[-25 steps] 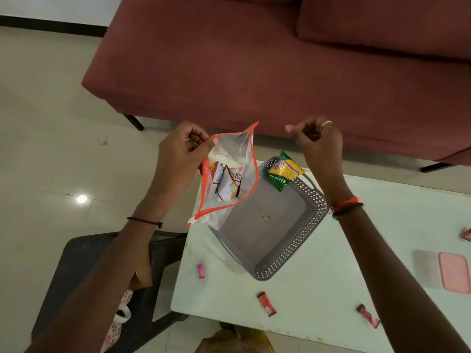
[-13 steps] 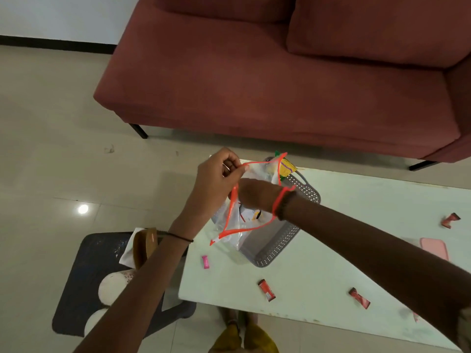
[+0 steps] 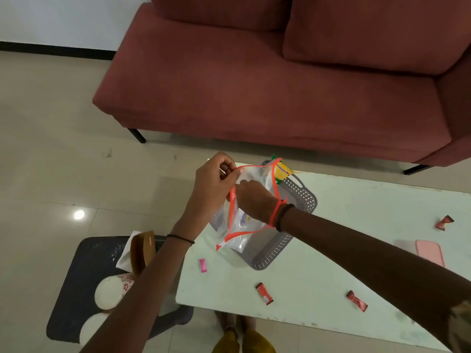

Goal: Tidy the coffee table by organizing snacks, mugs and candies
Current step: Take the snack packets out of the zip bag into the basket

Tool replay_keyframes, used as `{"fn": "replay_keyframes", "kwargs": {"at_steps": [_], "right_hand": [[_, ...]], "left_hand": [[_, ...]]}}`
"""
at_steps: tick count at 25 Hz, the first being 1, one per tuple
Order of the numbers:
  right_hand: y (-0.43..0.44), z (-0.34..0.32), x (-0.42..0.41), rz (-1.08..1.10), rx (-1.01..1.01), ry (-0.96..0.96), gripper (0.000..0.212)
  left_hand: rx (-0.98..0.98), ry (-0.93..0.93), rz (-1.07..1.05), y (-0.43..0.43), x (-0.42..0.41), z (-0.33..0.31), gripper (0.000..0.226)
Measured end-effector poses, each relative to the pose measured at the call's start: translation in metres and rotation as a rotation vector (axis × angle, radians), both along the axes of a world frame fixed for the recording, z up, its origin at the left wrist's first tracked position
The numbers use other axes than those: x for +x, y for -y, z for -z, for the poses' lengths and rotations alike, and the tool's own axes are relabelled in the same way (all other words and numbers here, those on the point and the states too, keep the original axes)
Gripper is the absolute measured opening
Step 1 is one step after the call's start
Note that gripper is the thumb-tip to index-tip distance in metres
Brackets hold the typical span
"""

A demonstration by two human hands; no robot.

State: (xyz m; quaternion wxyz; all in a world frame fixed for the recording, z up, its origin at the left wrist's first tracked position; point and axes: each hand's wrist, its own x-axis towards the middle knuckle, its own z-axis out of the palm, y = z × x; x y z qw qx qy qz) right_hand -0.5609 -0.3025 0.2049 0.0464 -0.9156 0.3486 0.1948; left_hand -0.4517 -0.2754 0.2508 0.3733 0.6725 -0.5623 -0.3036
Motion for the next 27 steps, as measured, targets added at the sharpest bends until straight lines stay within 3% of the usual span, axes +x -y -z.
{"fn": "replay_keyframes", "kwargs": {"at_steps": [3,7,12,17,20,24,27], "right_hand": [[0.009,-0.015,-0.009,-0.016,-0.019,0.158,0.025],[0.022,-0.052,-0.033,0.058,0.06,0.479,0.04],[0.04,-0.105,-0.082,0.455,0.334,0.974,0.04],[0.08,-0.067,-0.131,0.897,0.513,1.243,0.031],[0.096,-0.001,-0.154,1.1,0.511,1.185,0.026],[0.099,0.095,-0.158,1.262,0.415,0.86,0.016],[0.099,0.147,-0.153,1.271,0.366,0.586,0.022]], "left_hand": [[0.007,0.044,-0.032,0.009,0.012,0.002,0.013],[0.061,0.018,-0.084,0.025,0.034,-0.004,0.015],[0.067,-0.003,-0.12,0.041,0.056,-0.011,0.018],[0.036,-0.026,-0.137,0.056,0.058,-0.013,0.016],[0.024,-0.043,-0.142,0.064,0.057,-0.01,0.016],[0.015,-0.06,-0.139,0.074,0.052,-0.001,0.016],[0.014,-0.08,-0.137,0.081,0.049,0.007,0.016]]}}
